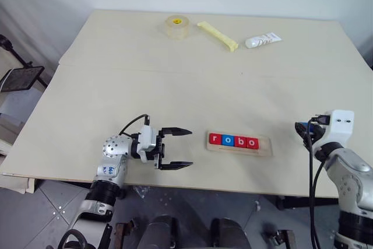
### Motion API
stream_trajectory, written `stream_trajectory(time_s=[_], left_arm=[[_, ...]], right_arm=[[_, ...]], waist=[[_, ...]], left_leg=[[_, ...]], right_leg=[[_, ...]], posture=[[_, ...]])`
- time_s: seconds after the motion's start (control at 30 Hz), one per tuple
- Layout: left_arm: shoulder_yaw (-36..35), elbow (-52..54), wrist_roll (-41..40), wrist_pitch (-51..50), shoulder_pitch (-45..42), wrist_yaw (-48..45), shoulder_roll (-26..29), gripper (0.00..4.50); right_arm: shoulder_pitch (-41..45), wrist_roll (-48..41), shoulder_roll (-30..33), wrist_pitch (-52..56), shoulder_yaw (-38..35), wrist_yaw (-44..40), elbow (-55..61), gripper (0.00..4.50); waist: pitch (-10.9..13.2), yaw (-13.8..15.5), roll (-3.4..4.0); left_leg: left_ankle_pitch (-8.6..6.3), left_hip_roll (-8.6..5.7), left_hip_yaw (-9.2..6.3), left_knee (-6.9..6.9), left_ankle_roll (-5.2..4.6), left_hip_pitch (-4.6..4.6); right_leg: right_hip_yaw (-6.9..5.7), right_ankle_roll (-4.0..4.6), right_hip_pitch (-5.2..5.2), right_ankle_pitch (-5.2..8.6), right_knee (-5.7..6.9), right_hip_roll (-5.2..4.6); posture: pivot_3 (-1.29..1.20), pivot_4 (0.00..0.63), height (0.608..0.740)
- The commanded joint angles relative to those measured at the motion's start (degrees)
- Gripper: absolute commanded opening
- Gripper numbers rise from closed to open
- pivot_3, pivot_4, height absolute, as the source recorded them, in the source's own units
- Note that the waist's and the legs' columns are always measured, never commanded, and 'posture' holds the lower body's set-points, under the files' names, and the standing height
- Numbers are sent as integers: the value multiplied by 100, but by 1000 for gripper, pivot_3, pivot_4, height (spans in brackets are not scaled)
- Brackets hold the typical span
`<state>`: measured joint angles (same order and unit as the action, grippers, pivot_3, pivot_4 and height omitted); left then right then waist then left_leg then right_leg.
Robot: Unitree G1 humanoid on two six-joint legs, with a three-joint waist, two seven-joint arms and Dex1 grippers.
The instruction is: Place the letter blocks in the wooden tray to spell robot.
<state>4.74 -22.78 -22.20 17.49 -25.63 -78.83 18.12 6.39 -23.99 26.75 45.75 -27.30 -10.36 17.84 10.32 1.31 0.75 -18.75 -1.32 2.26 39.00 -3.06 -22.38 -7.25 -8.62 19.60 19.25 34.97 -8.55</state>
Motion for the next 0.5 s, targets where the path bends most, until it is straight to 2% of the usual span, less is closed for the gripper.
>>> stream_trajectory(time_s=[0.03,0.2,0.43,0.5], left_arm=[[-10,-99,-37,102,-100,-97,-49,4500],[32,-219,-21,131,-213,-140,-188,4500],[1,-300,-11,169,-283,-181,-188,4500],[-11,-302,-11,177,-286,-183,-175,4500]], right_arm=[[-350,-213,-281,373,-158,314,969,1479],[-688,-233,-657,526,-47,497,1363,1479],[-763,-95,-697,319,-32,511,1117,1479],[-811,-91,-696,229,29,439,1119,2237]], waist=[[-1,0,1],[-1,3,2],[-1,-3,2],[-1,0,2]], left_leg=[[0,0,0,-1,0,1],[0,-5,1,-1,0,1],[0,-5,2,-1,0,1],[0,-5,2,-1,0,1]], right_leg=[[2,0,0,0,1,0],[6,0,1,0,2,-1],[5,0,3,0,3,0],[5,0,3,0,3,0]], posture=[[0,150,740],[0,150,740],[0,150,740],[0,150,740]])
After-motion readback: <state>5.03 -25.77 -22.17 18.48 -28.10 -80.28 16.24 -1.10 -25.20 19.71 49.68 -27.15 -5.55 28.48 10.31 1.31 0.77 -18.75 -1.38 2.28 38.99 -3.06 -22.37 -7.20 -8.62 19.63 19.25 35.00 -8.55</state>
